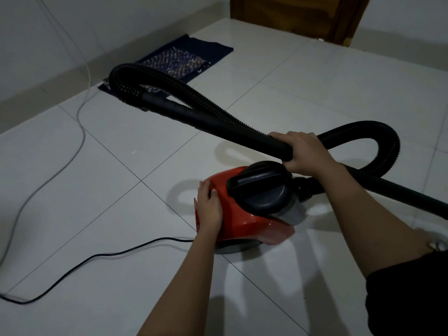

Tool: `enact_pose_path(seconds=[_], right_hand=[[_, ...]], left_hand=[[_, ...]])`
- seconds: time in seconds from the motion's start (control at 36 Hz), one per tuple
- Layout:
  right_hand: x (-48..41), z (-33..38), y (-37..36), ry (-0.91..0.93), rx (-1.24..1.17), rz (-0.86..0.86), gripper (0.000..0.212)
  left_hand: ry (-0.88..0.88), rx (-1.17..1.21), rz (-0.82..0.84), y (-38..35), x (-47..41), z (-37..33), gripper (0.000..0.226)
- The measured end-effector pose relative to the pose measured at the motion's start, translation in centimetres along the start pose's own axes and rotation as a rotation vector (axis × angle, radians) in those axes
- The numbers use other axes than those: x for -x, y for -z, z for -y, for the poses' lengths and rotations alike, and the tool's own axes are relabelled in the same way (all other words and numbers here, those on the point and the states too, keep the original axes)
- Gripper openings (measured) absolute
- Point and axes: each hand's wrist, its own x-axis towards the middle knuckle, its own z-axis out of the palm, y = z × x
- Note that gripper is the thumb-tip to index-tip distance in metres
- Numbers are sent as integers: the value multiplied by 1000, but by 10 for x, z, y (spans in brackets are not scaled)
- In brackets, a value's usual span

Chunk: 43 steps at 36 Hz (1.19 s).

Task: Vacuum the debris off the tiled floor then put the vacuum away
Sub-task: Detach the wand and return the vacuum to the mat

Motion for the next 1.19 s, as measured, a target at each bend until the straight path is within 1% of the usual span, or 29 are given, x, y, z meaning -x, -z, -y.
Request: enact_pose_path(seconds=[0.11,0.17,0.25,0.33,0.42,0.58,0.67,0.94,1.19], right_hand=[[1,0,0,-1,-2,-1,70],[1,0,1,-1,-5,5,70],[2,1,2,-4,-8,16,71],[3,0,3,-12,-12,26,73],[2,0,5,-19,-21,22,73],[2,-3,7,-31,-39,0,68],[2,-3,7,-43,-54,5,67],[0,-5,1,-30,-7,64,71],[0,-7,1,-23,-13,61,72]], left_hand=[[-87,115,31,-6,9,-28,39],[-159,92,78,-8,14,-38,36],[-256,33,193,-10,21,-48,34],[-382,-127,257,-11,23,-50,32],[-476,-293,297,-9,21,-49,38],[-547,-533,389,-9,13,-54,45],[-592,-638,384,-15,10,-56,44],[-710,-778,333,-18,5,-56,42],[-742,-785,338,-24,3,-57,42]])
